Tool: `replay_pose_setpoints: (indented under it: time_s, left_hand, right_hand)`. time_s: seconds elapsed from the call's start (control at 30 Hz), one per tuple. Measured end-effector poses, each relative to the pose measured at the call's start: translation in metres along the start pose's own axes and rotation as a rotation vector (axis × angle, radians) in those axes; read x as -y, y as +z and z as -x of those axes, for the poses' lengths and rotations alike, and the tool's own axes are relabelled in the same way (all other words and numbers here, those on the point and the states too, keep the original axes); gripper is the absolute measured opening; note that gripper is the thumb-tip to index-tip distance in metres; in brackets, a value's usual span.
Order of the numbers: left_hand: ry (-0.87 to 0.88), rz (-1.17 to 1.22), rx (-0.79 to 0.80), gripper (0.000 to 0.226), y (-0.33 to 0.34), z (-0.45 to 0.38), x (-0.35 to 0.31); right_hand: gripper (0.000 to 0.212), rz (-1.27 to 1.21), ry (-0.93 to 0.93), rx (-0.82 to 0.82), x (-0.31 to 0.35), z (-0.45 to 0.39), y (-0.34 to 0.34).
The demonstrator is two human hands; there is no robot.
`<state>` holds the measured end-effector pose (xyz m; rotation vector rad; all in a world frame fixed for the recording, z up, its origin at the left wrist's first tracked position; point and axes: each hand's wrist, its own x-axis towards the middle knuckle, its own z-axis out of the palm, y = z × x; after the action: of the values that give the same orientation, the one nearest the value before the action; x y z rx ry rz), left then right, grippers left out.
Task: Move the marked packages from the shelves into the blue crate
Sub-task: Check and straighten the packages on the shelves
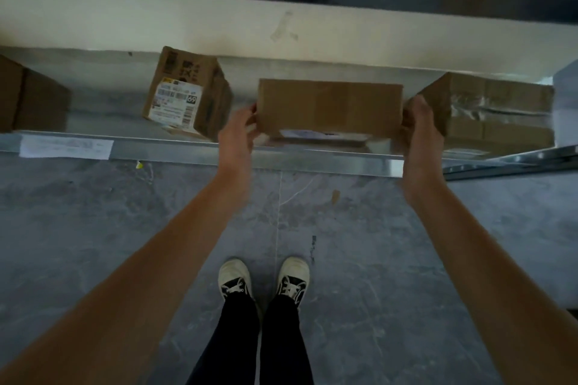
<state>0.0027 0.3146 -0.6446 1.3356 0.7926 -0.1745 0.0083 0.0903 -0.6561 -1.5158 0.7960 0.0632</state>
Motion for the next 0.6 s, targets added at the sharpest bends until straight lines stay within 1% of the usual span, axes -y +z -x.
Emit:
replay_pose_setpoints:
  time_s: [0.07,0.13,0.27,0.33,0.4,0.47,0.53,0.57,0.6]
  left_hand:
    - [0.042,-0.016,-0.028,0.027,-0.006,0.011,-0.007]
    - [0.082,-0.04,-0.062,0.028,-0.009,0.018,-0.011]
    - [0.093,-0.082,-0.042,0.023,-0.01,0.022,-0.014]
    - [0.086,-0.088,0.019,0.024,-0.009,0.022,-0.015]
    - [0.106,-0.081,0.114,0.024,-0.007,0.022,-0.014]
    - [0.131,-0.13,0.165,0.023,-0.009,0.022,-0.011]
    - [0.114,-0.15,0.157,0.015,-0.012,0.024,-0.006]
    - [0.074,-0.135,0.146,0.02,-0.013,0.025,-0.004]
    - [0.019,-0.113,0.136,0.033,-0.014,0.026,-0.002]
  right_hand:
    - [0.047,-0.053,0.051,0.059,0.009,0.01,-0.008]
    - [0.05,-0.028,0.061,0.09,0.012,0.021,-0.013]
    - [0.034,0.019,0.026,0.114,0.012,0.036,-0.017]
    - [0.029,0.023,0.031,0.122,0.01,0.04,-0.017]
    - [0.024,0.011,0.008,0.126,0.006,0.043,-0.018]
    - [0.022,-0.001,-0.029,0.133,0.001,0.047,-0.019]
    - [0.022,-0.064,-0.045,0.138,0.0,0.051,-0.019]
    - [0.022,-0.092,-0.051,0.137,-0.001,0.054,-0.019]
    - [0.021,-0.104,-0.058,0.13,0.0,0.056,-0.02]
